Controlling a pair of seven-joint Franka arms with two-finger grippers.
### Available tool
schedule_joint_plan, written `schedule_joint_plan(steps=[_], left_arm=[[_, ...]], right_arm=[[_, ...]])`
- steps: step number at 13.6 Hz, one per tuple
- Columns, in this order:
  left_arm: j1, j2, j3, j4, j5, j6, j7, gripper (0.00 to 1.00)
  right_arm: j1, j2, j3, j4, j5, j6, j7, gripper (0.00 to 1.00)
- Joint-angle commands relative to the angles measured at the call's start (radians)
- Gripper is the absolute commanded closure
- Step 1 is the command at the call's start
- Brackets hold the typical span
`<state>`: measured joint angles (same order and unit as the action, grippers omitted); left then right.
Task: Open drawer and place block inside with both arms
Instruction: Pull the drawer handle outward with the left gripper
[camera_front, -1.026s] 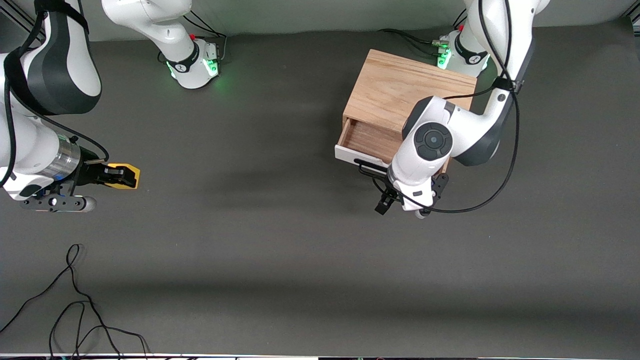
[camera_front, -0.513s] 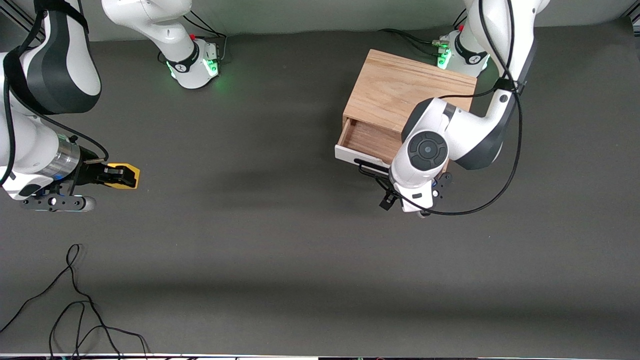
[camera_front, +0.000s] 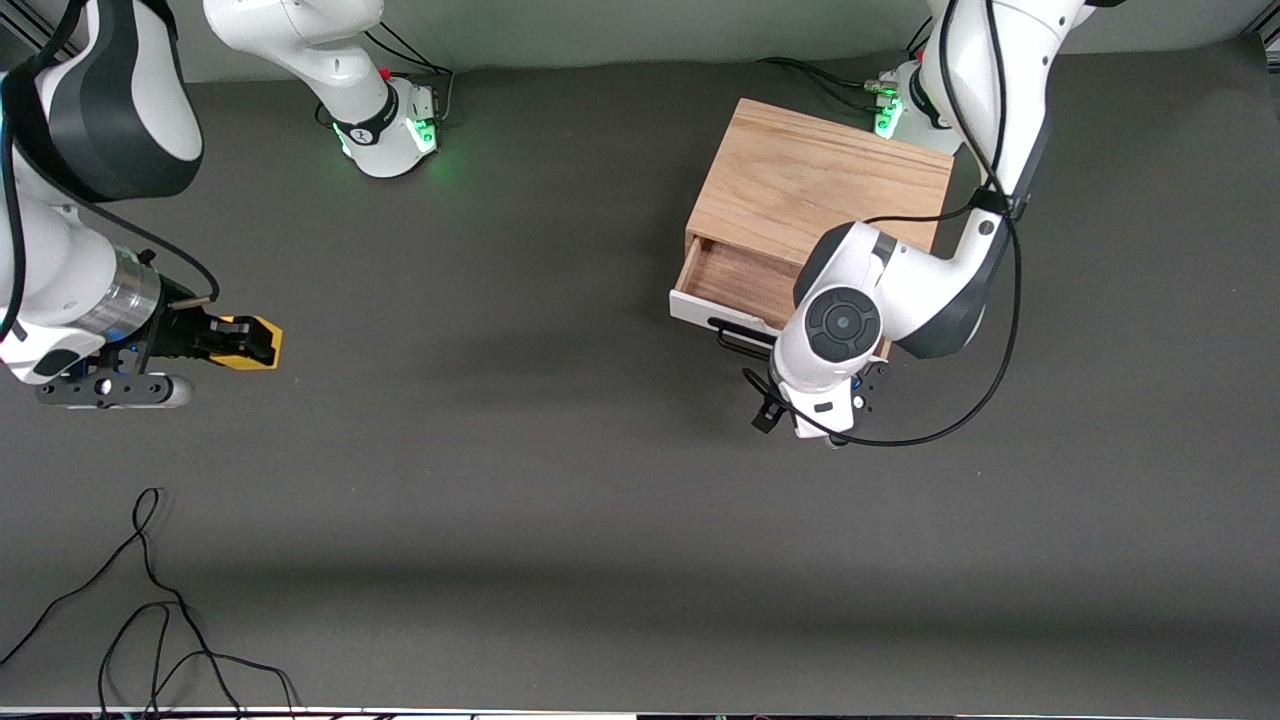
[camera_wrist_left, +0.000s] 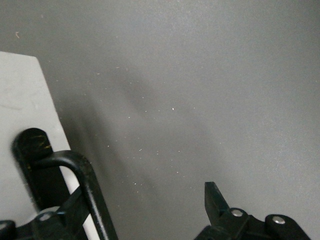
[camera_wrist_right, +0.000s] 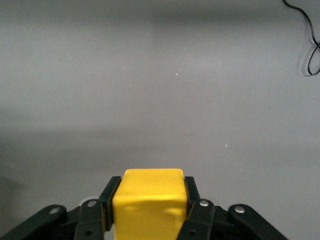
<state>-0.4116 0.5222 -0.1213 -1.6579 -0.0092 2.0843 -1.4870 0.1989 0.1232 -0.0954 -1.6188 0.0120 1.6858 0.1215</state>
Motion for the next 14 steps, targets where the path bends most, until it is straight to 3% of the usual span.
schedule_joint_plan(steps=[1,9,10,12,14], left_arm=[[-0.003,0.015,0.002,0.039,0.012,0.002,0.008,0.01],[0.001,-0.016,0.002,0.107,0.058,-0.018,0.010,0.01],[0.004,-0.028,0.002,0.128,0.057,-0.061,0.011,0.01],[0.007,-0.047,0.002,0.235,0.045,-0.265,0.066,0.01],[0.036,-0.109,-0.001,0.300,0.040,-0.465,0.224,0.01]], right_arm=[[0.022,-0.019,0.000,0.014,0.003,-0.020,0.024,0.73],[0.056,-0.027,-0.001,0.010,0.002,-0.040,0.047,0.73],[0.056,-0.027,-0.001,0.010,0.002,-0.040,0.046,0.73],[0.053,-0.028,-0.012,0.010,0.002,-0.041,0.032,0.73],[0.045,-0.033,-0.021,0.005,0.002,-0.048,0.026,0.73]])
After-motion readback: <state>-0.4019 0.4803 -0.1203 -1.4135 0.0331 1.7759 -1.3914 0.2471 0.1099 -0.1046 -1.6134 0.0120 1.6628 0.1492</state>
